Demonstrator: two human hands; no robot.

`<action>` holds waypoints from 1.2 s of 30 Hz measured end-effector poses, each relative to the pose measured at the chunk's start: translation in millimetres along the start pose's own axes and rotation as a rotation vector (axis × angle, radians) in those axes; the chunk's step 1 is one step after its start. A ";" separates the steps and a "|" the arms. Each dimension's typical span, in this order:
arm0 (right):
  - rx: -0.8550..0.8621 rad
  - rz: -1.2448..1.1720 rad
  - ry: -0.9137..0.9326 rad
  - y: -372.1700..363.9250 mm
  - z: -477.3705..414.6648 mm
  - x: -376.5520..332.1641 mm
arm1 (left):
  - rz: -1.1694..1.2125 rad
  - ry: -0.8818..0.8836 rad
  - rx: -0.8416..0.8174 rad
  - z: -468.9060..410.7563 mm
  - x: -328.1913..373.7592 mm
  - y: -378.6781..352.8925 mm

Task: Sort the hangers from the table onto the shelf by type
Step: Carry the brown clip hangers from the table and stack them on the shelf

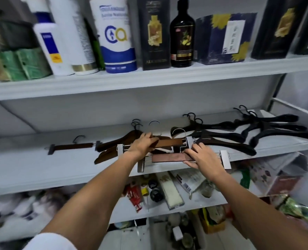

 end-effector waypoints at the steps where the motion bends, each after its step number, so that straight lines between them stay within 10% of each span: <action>1: 0.000 -0.013 0.011 -1.9 -0.8 -7.4 | -0.001 0.025 -0.005 7.9 -6.7 -2.8; 36: 0.005 -0.090 0.236 -52.0 -104.0 -308.5 | -0.020 0.273 -0.007 230.3 -299.0 22.1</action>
Point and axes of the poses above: each hand's wrist, its own z-axis away from the middle knuckle, its own y-axis out of the back of the hand, x = y × z, the point moved 8 cm from there along -z, towards the middle knuckle, and after that the axes turned 15 degrees about -y, right-handed, at the moved point
